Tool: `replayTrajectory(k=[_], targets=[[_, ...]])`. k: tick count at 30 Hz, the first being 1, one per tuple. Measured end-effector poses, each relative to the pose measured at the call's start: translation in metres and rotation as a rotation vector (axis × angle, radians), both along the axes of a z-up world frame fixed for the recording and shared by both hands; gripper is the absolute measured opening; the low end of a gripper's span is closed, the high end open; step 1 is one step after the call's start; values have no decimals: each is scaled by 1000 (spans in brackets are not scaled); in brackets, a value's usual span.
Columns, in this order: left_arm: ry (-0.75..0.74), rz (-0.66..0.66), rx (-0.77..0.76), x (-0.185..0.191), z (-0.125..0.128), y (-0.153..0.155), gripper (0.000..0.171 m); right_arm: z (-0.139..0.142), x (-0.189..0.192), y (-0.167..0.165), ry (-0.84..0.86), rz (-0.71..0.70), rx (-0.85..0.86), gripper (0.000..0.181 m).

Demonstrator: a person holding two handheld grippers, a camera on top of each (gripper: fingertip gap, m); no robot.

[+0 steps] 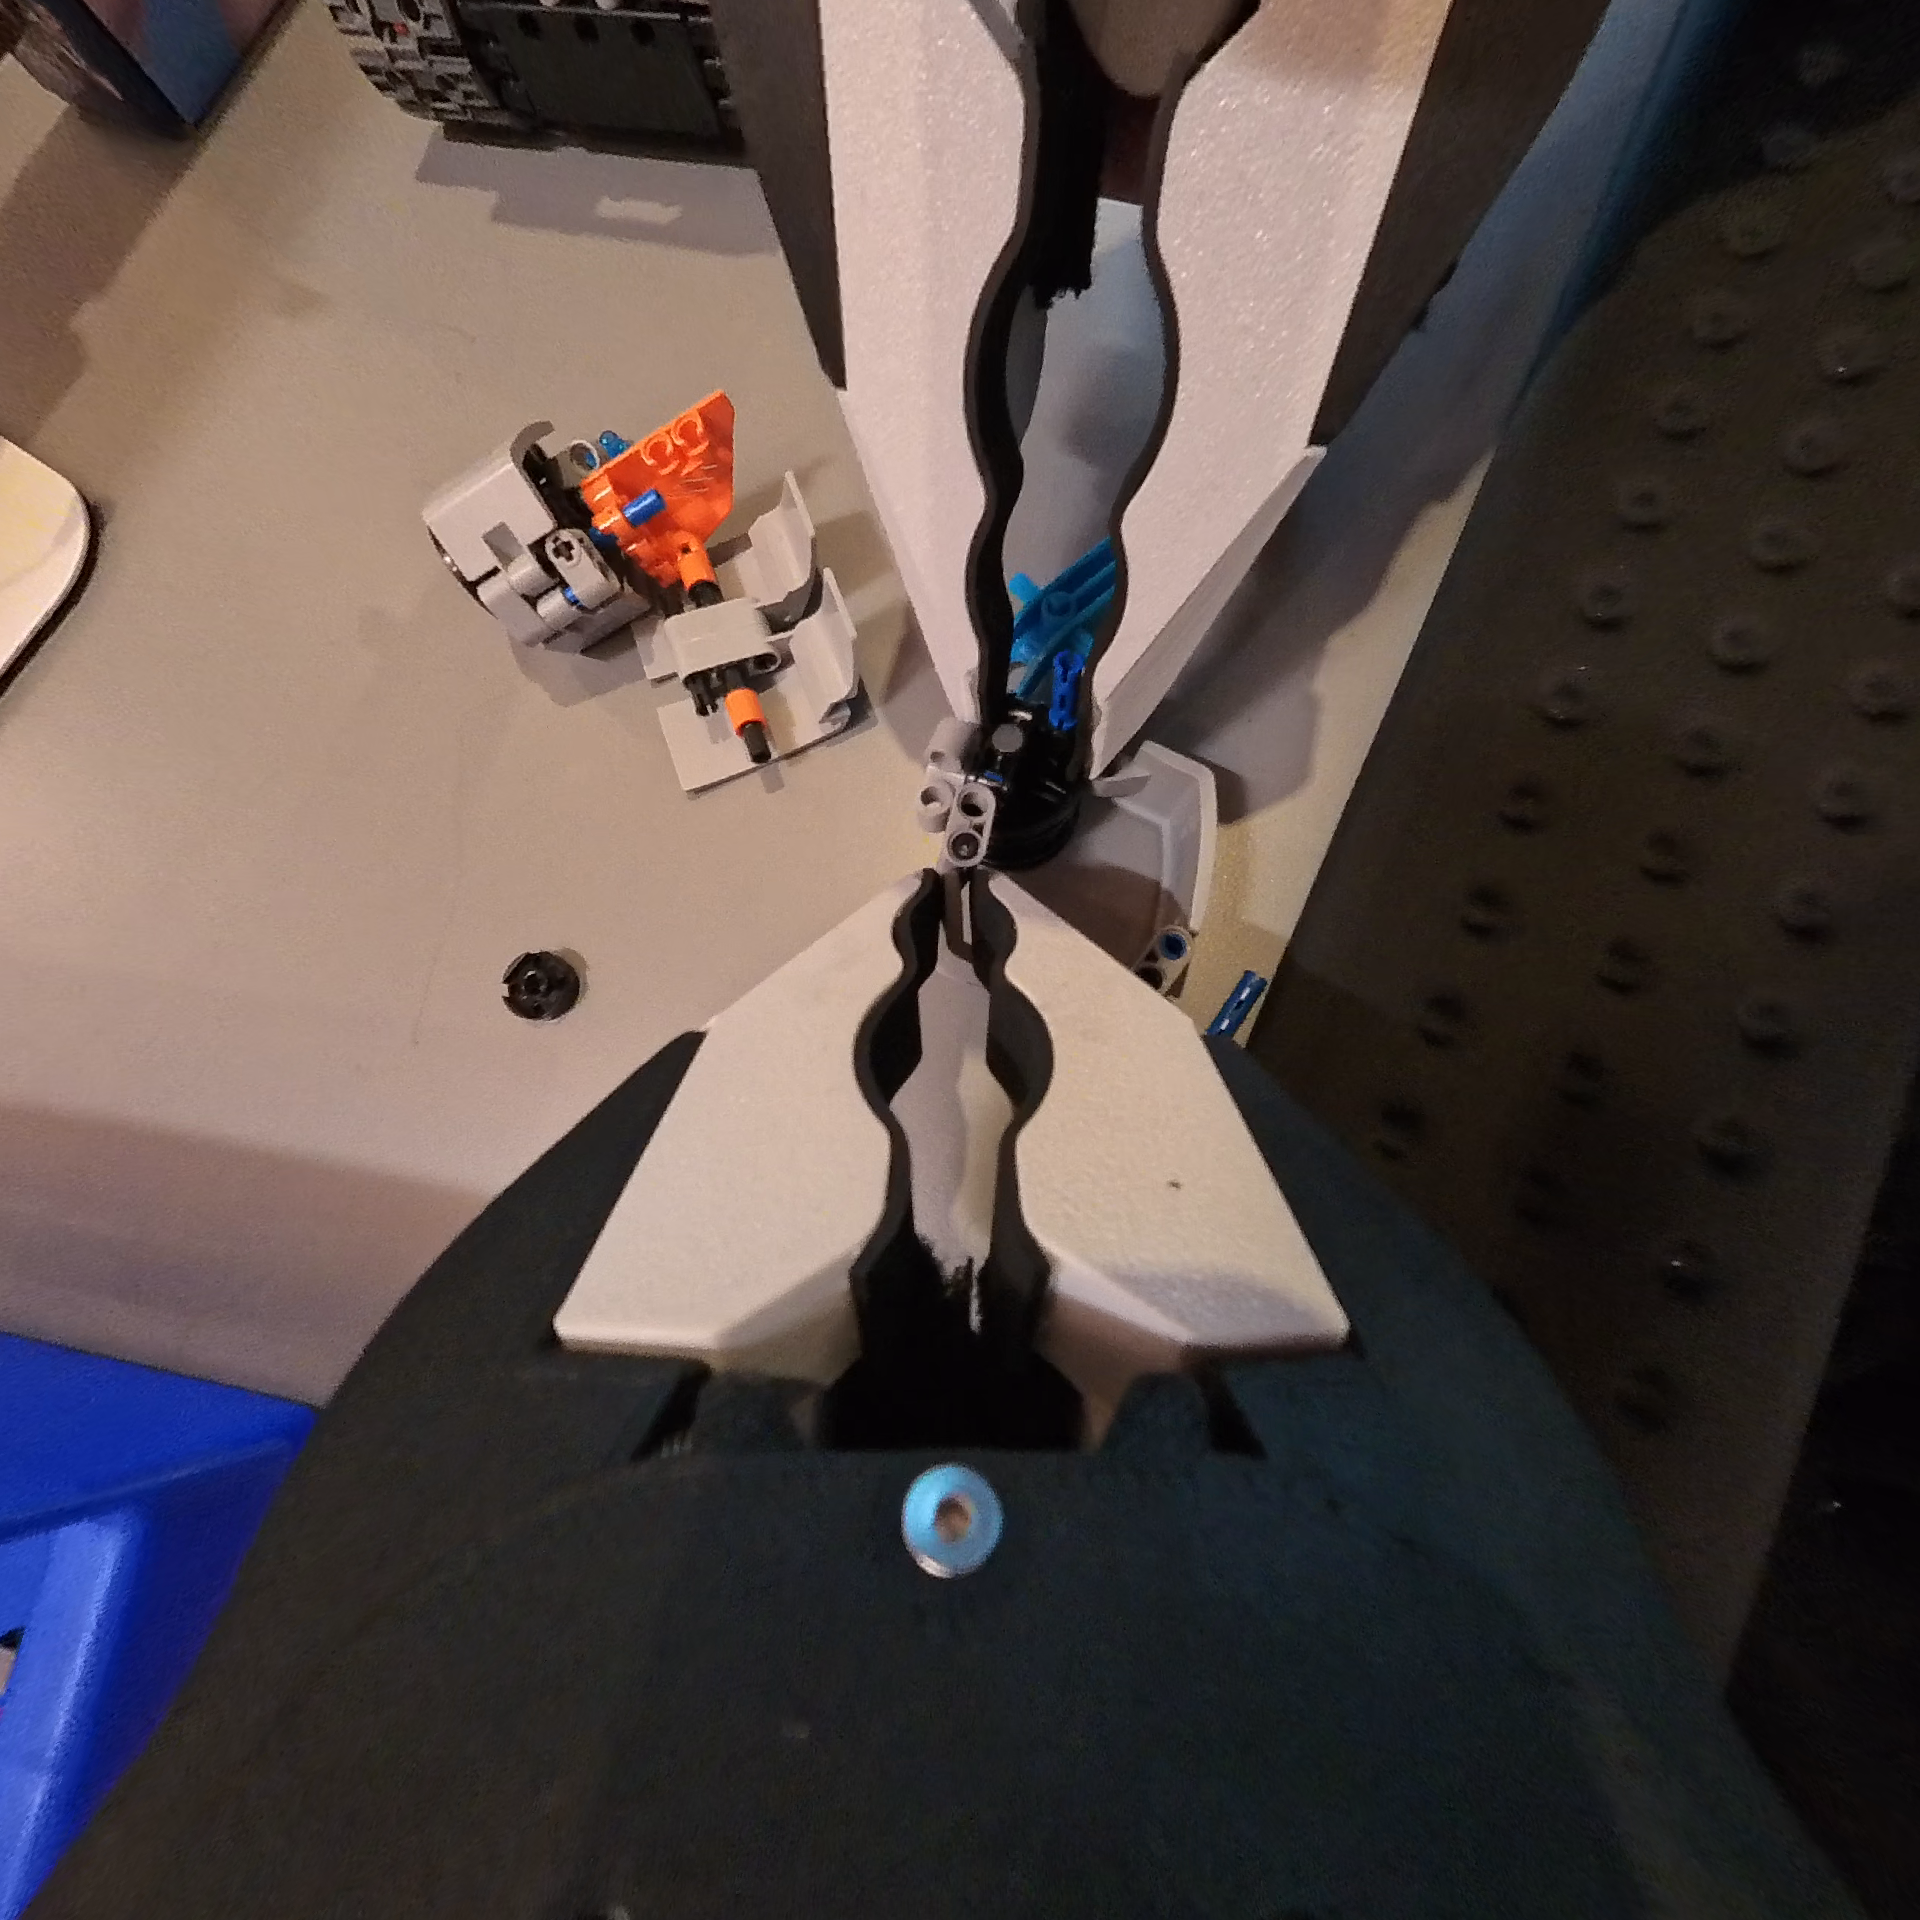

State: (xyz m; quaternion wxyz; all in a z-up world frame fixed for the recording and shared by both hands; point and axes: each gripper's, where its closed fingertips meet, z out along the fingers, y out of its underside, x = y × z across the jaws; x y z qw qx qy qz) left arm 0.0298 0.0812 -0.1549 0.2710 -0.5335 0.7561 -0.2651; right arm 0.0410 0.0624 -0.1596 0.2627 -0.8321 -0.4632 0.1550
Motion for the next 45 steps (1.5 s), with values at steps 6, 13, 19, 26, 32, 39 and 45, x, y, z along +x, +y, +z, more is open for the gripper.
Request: replayTrajectory(k=[6,13,19,26,32,39,45], targets=[[1,24,22,-1,4,10,3,0,-7,-2,-16,25,5,13],[59,-32,-68,-5,-1,7,3,0,-7,0,15,13,-7,13],[122,-93,-112,-6,-4,3,2,0,-7,0,15,14,-3,13],[94,-95,-89,-3,-5,3,17,0,-6,0,27,11,-2,14],[75,-100,-69,-4,-4,4,5,0,-6,1,35,5,0,14],[-5,-55,-84,-3,11,17,5,5,-3,6,60,-22,23,20],[-39,-46,-75,-4,15,22,5,18,2,7,92,-35,65,23]])
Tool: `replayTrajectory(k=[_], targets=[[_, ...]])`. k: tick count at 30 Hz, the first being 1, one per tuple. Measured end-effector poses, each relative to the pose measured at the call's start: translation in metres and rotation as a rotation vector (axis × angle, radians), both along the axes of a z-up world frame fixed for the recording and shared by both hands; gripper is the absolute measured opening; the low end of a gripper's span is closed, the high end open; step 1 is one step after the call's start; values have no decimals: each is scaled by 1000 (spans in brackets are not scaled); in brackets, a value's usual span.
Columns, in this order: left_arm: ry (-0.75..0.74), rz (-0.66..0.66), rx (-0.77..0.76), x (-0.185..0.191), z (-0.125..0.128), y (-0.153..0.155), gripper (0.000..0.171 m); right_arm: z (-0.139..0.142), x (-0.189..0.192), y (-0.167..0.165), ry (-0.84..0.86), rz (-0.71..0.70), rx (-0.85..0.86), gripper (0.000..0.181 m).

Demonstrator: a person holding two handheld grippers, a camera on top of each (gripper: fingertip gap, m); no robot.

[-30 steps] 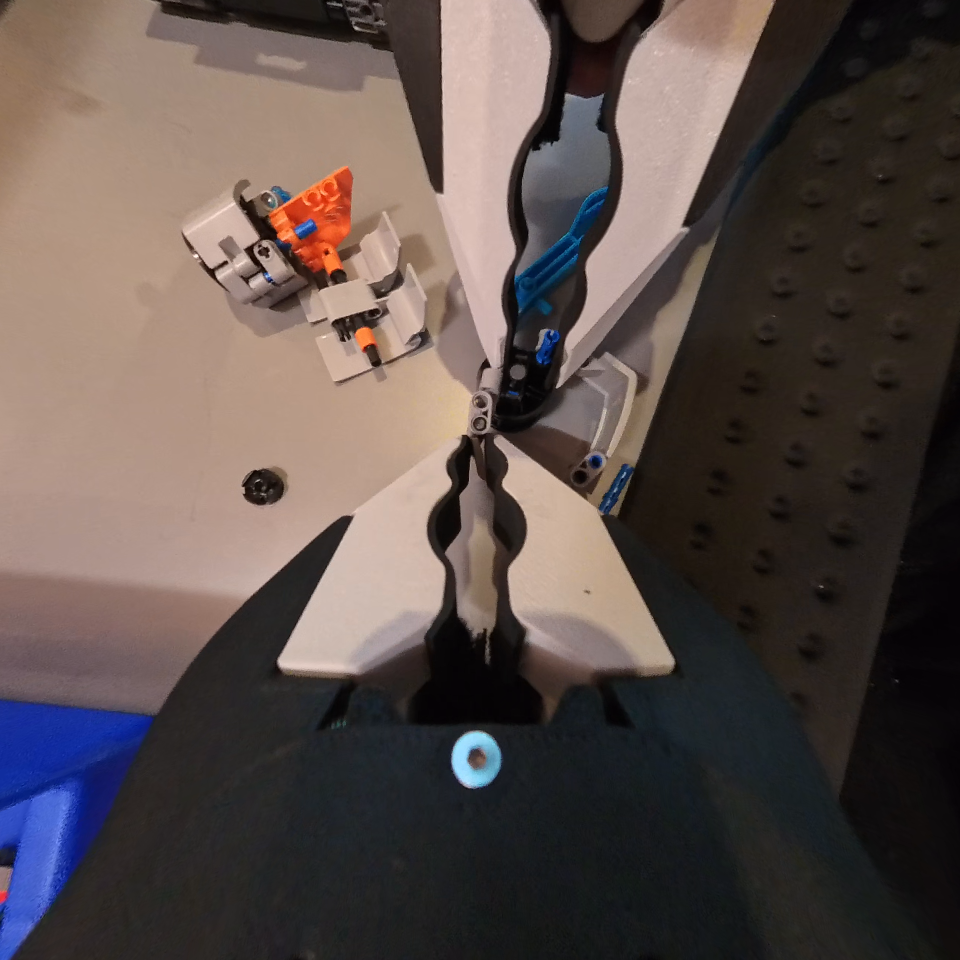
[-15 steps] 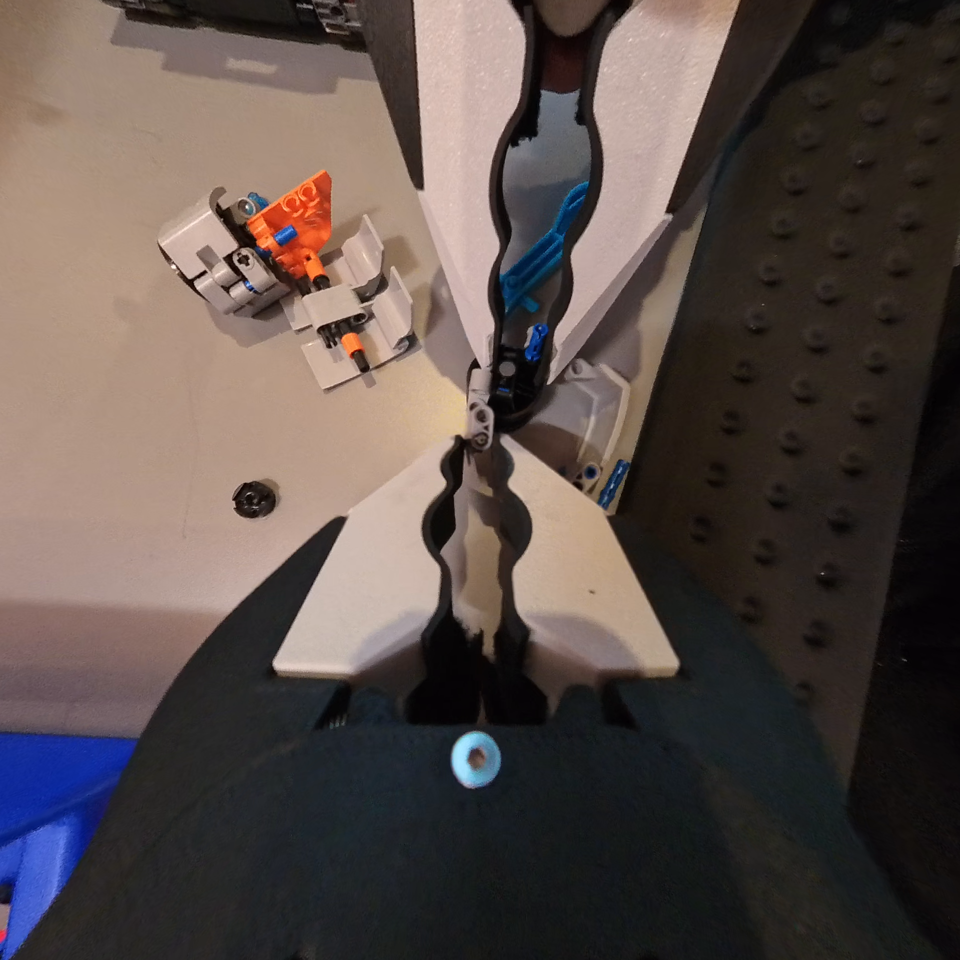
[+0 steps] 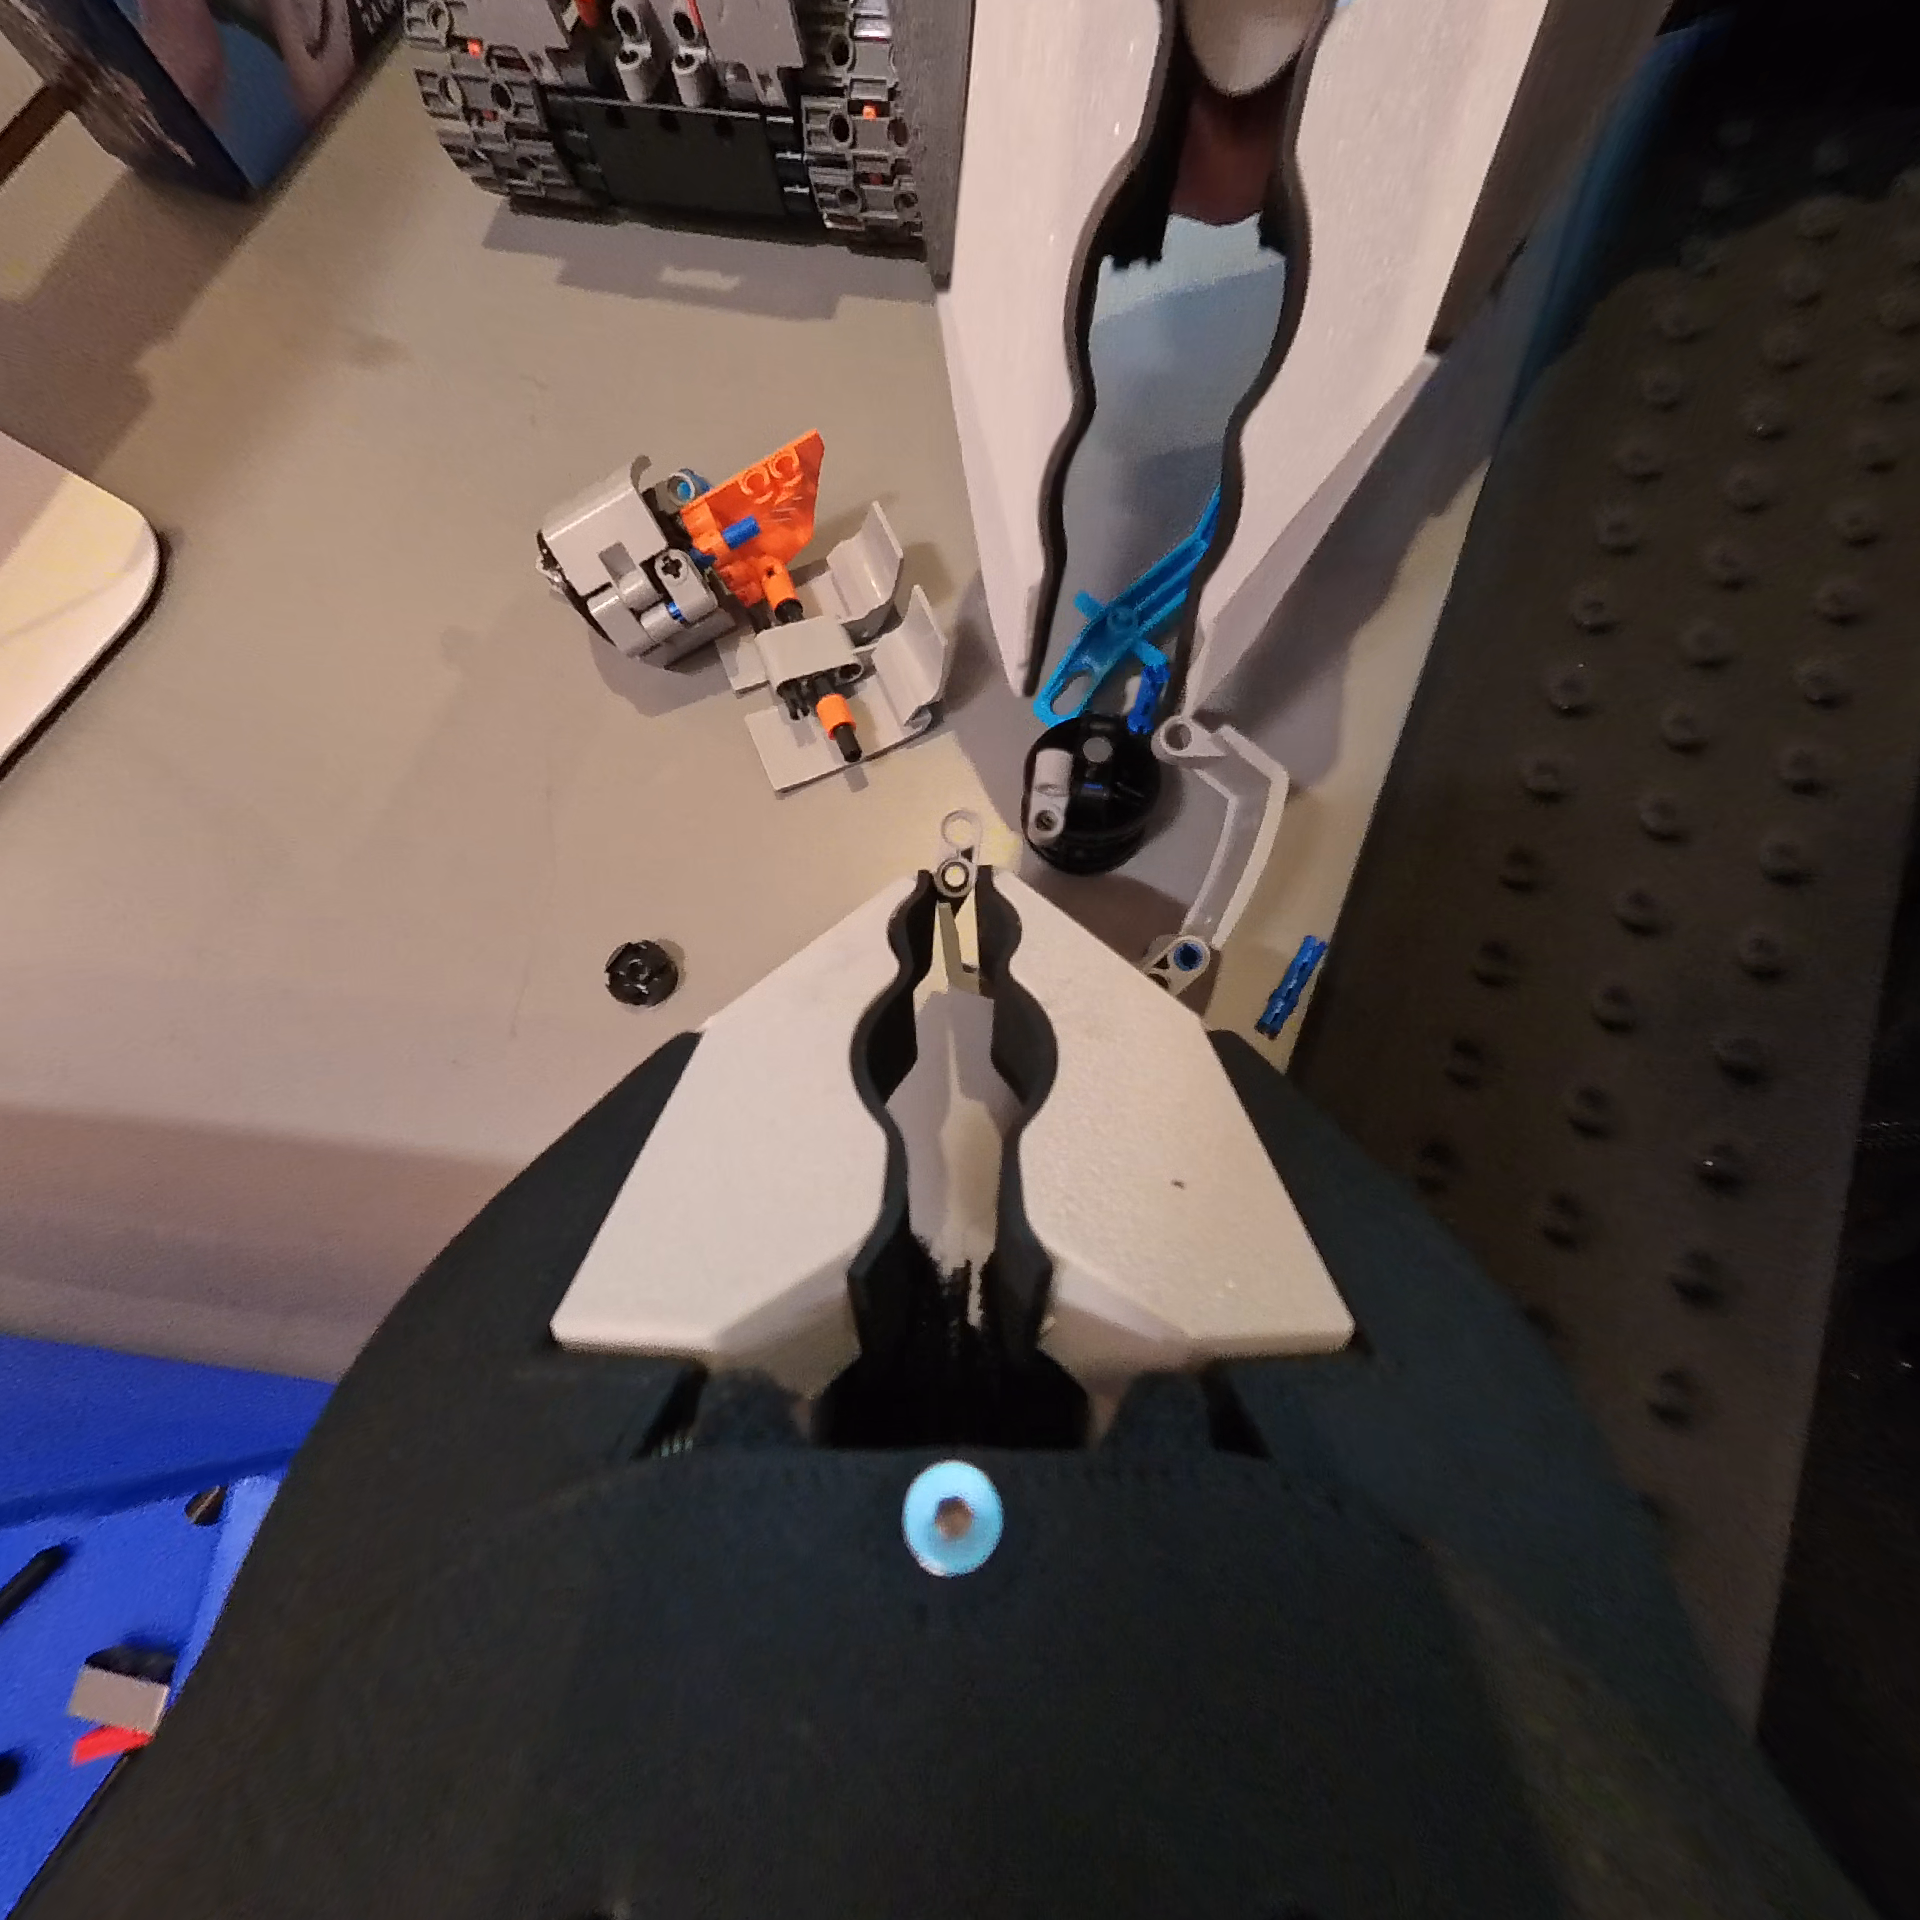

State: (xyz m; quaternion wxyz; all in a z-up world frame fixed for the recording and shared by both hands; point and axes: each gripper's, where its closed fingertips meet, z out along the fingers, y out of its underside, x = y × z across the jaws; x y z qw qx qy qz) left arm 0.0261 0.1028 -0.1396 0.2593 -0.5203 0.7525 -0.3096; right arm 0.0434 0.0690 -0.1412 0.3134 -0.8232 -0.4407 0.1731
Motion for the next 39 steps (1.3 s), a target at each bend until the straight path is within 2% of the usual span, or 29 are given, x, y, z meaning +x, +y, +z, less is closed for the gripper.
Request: replayTrajectory(k=[9,18,22,30,33,36,39], targets=[[3,14,-24,0,0,2,5,18,8,-4,50,-6,42,20],[-67,62,-62,8,16,3,5,17,-9,-7,8,57,119,35],[-86,61,-48,13,21,-2,5,11,-14,-8,-13,80,133,21],[-144,45,-90,15,29,-5,6,24,-15,-12,105,99,112,20],[-205,42,-93,14,41,-3,17,33,-13,-12,190,84,87,20],[-317,-11,-95,9,64,-9,25,38,-7,-8,276,57,50,21],[-411,-80,-14,3,80,-18,40,45,-3,-7,370,48,16,21]])
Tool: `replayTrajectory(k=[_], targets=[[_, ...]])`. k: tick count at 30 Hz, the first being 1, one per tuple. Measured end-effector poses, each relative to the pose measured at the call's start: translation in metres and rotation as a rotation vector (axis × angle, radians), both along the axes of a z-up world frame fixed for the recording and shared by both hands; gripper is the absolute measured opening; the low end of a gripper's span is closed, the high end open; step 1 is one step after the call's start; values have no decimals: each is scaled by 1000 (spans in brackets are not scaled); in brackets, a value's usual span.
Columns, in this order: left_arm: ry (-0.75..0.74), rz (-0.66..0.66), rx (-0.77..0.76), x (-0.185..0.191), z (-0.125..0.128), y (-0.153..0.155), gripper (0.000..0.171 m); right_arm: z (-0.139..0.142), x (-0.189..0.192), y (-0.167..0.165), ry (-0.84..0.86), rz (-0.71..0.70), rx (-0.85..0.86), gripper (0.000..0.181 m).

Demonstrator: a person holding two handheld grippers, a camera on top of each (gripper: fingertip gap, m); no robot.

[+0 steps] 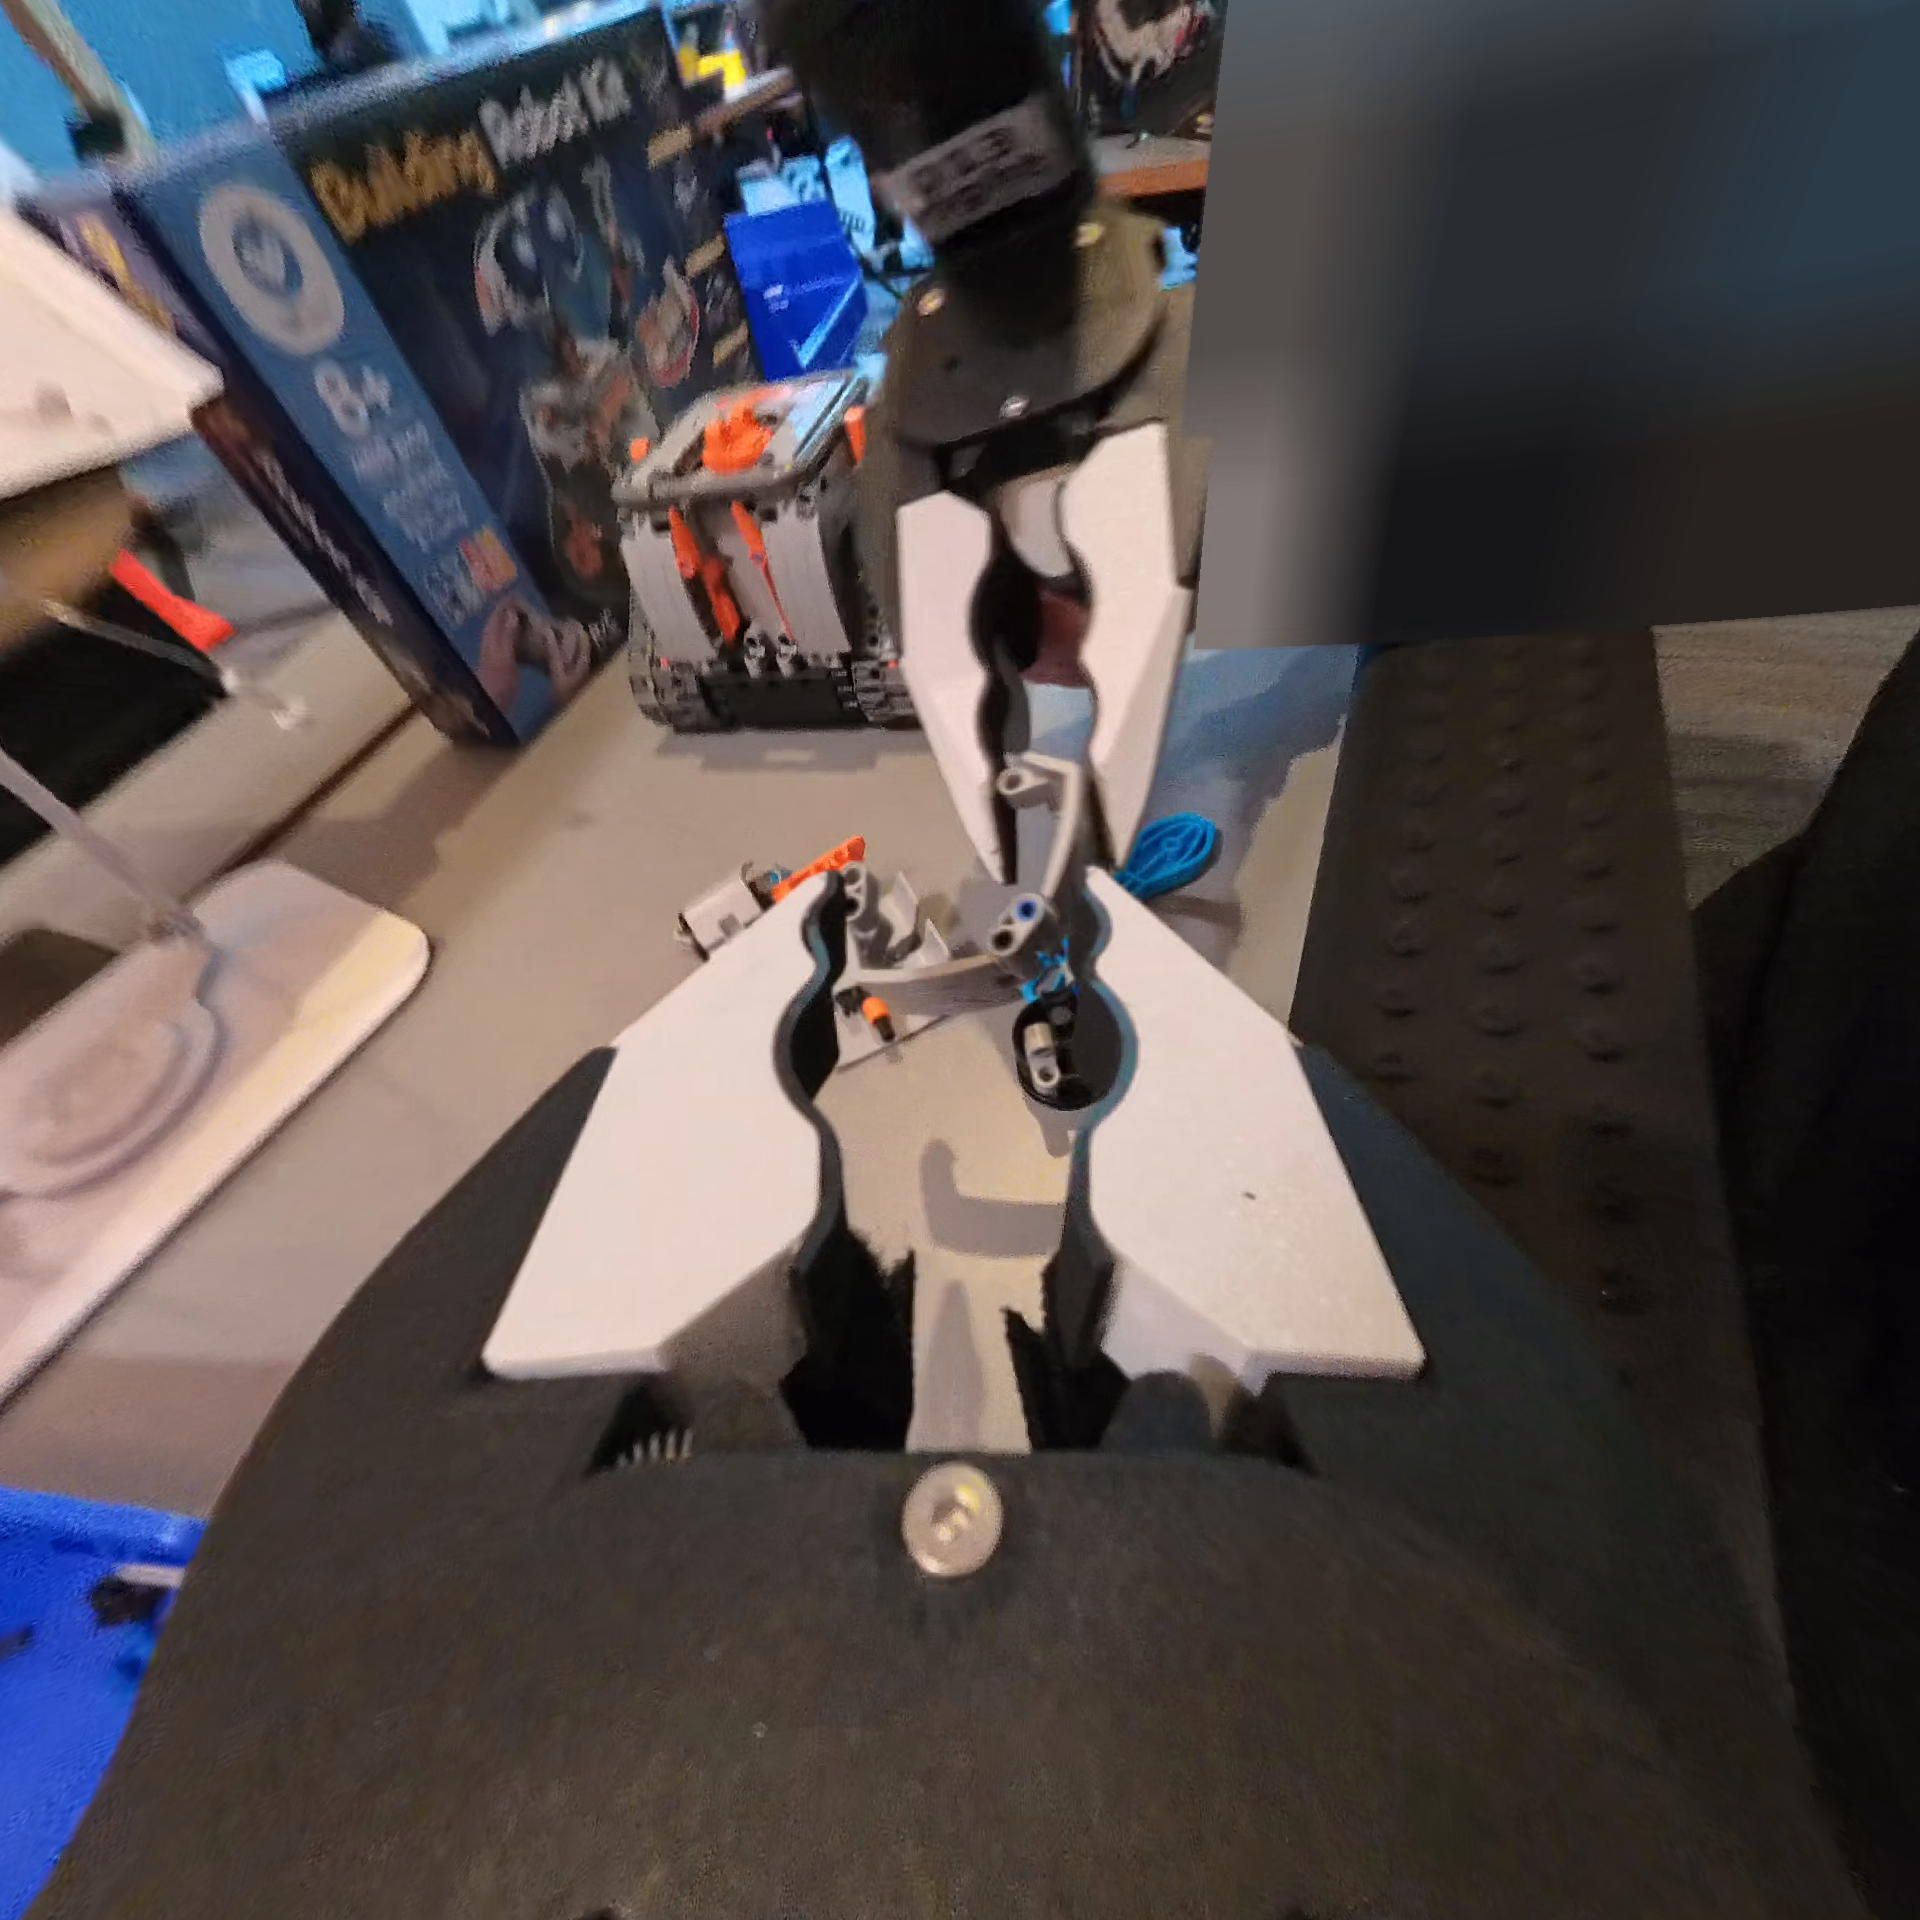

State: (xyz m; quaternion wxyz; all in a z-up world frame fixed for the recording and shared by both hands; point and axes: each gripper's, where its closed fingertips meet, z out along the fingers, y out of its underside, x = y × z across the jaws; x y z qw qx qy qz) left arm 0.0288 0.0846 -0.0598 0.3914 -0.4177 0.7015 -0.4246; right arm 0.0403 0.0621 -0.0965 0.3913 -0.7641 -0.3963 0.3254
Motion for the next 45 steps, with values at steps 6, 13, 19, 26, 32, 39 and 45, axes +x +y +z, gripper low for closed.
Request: replayTrajectory(k=[6,13,19,26,32,39,45], targets=[[-1,52,454,8,-19,-4,42,16,6,2,153,-3,-42,20],[-29,77,630,15,-22,-4,17,21,2,-4,200,28,-70,19],[46,96,559,15,-27,3,15,20,11,8,141,-49,0,25],[182,75,410,14,-40,10,16,7,20,16,-303,-101,321,34],[214,44,407,16,-43,4,15,9,14,17,-396,-93,434,30],[226,16,337,18,-40,-2,16,7,16,16,-475,-83,489,33],[228,19,328,19,-38,-1,16,2,20,18,-485,-93,473,28]])
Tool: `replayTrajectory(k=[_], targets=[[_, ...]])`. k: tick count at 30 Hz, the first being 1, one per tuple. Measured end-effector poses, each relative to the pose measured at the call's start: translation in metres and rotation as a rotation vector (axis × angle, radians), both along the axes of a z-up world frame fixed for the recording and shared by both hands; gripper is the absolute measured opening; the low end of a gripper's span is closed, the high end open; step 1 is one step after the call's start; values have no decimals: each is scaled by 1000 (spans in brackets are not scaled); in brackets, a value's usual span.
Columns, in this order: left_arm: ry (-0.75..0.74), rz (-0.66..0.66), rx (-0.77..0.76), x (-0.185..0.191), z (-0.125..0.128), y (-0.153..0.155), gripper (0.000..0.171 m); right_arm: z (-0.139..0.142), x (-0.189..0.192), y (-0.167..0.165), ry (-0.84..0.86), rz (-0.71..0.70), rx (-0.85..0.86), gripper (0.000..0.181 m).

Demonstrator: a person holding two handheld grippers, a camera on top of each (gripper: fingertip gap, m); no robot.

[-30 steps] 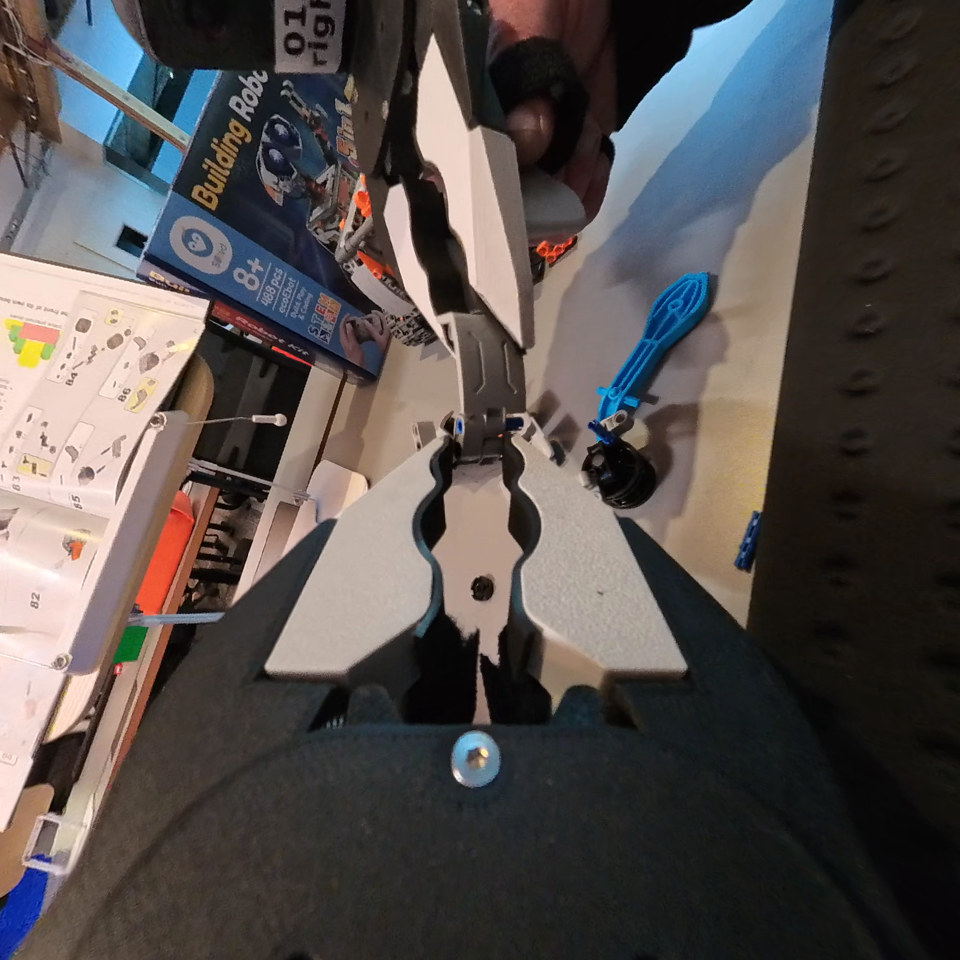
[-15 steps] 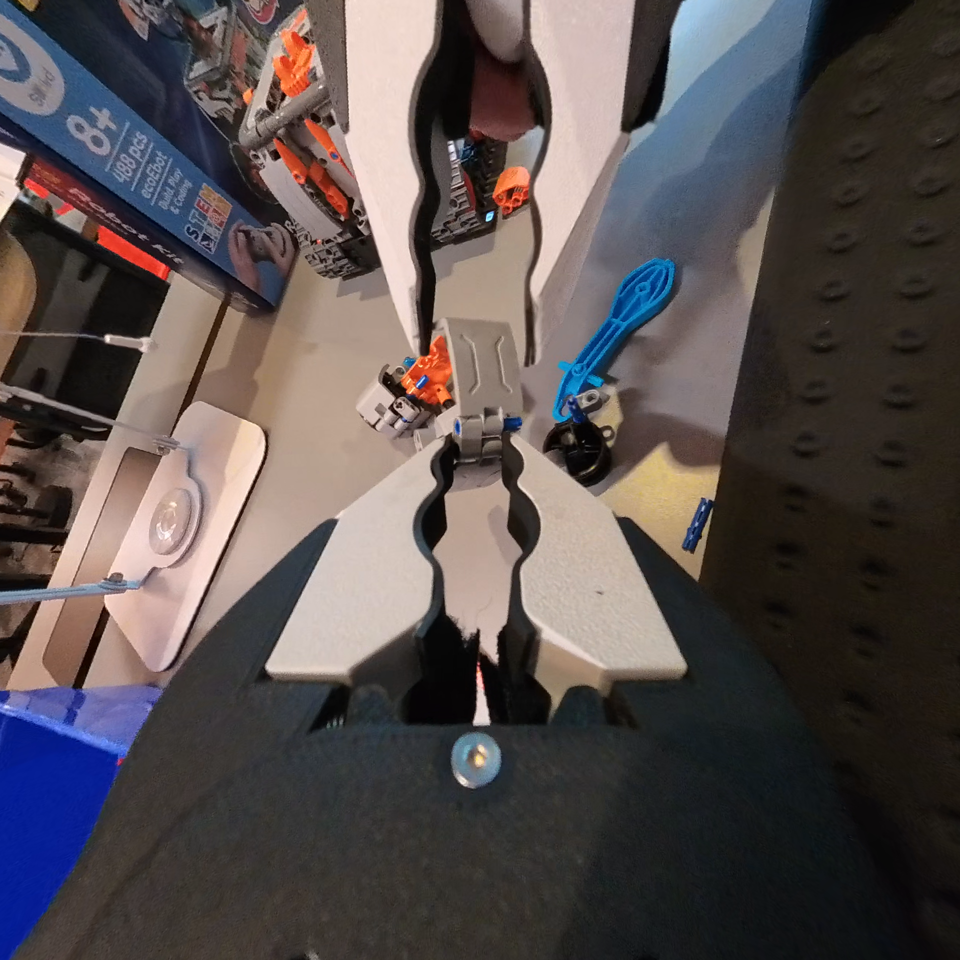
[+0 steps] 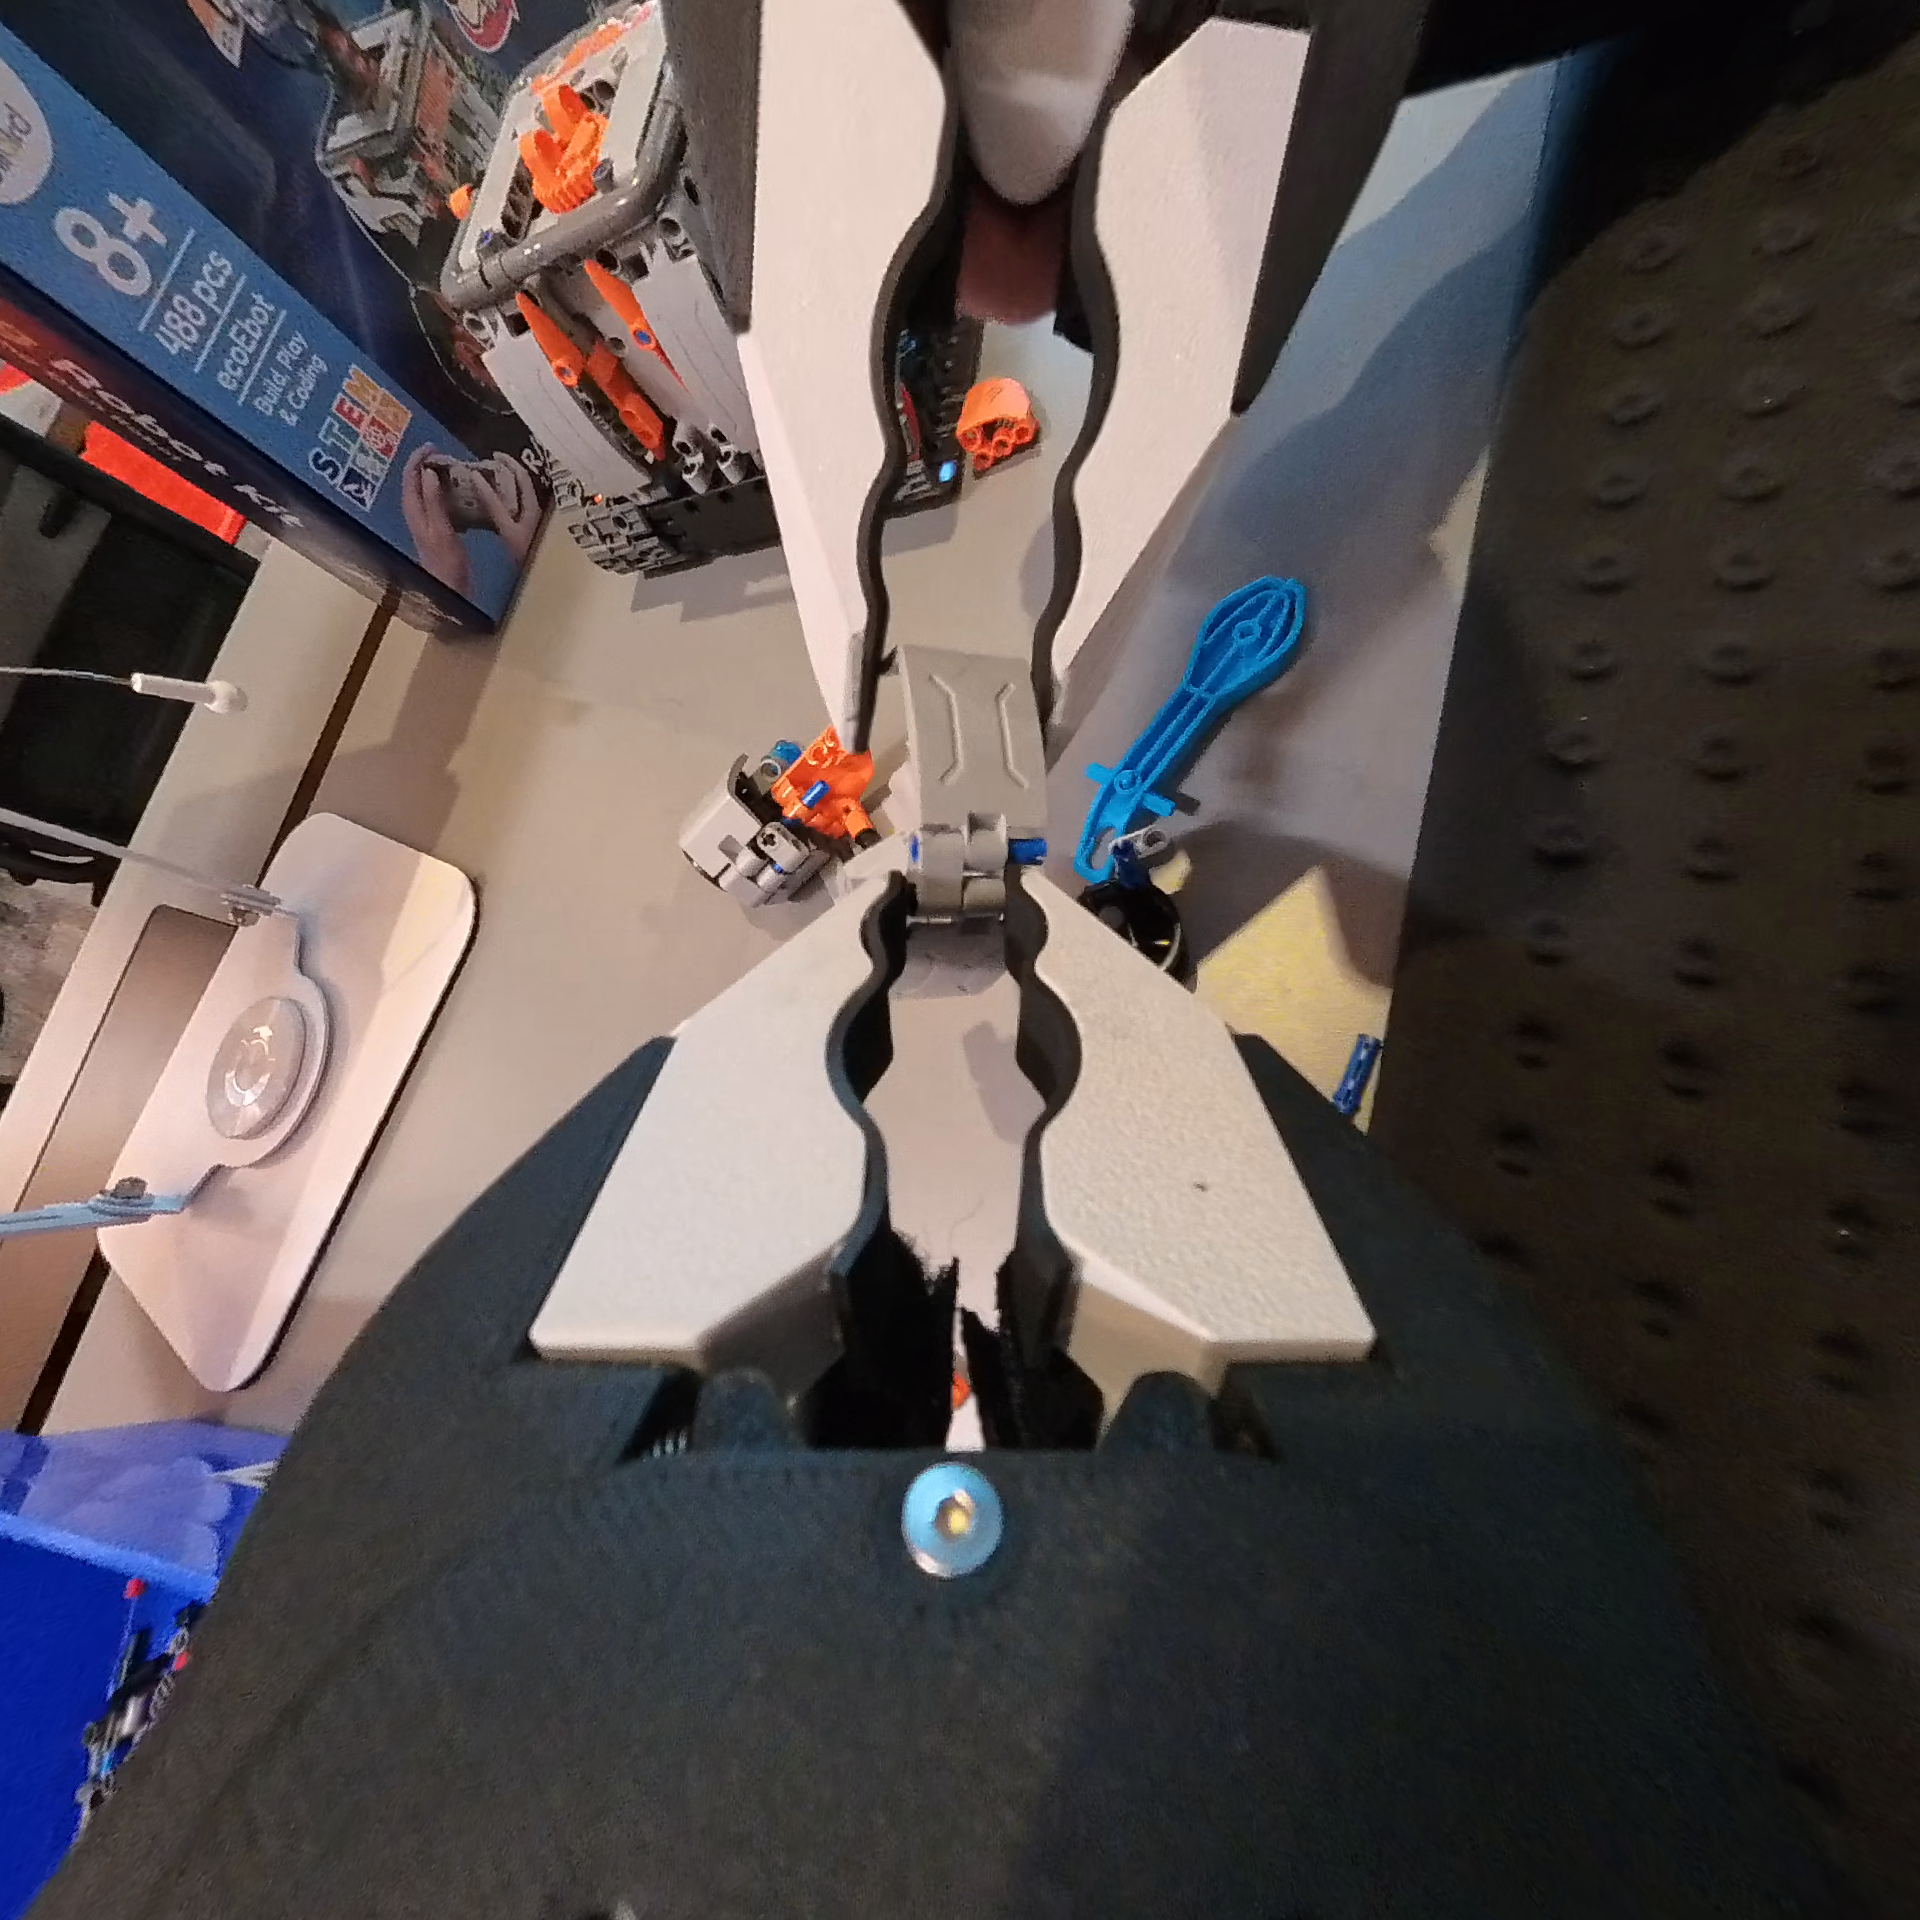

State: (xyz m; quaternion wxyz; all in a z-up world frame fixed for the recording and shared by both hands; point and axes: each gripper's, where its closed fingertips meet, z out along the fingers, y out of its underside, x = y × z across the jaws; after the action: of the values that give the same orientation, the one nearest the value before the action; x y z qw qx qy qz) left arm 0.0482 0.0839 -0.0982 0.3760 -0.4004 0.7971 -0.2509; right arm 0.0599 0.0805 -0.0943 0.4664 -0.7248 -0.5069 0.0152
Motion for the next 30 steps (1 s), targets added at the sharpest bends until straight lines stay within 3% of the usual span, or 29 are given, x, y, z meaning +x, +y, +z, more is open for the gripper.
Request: replayTrajectory(k=[5,14,20,30], targets=[[-34,-32,-36,-2,3,-4,21,6,-3,-2,134,23,-60,28],[-39,-34,-10,-2,0,0,15,1,-5,-1,183,22,-108,28],[-61,-21,-2,-1,1,4,15,5,2,-3,164,16,-103,41],[-104,-72,-72,-2,7,-2,15,5,2,-5,99,23,-54,34]])
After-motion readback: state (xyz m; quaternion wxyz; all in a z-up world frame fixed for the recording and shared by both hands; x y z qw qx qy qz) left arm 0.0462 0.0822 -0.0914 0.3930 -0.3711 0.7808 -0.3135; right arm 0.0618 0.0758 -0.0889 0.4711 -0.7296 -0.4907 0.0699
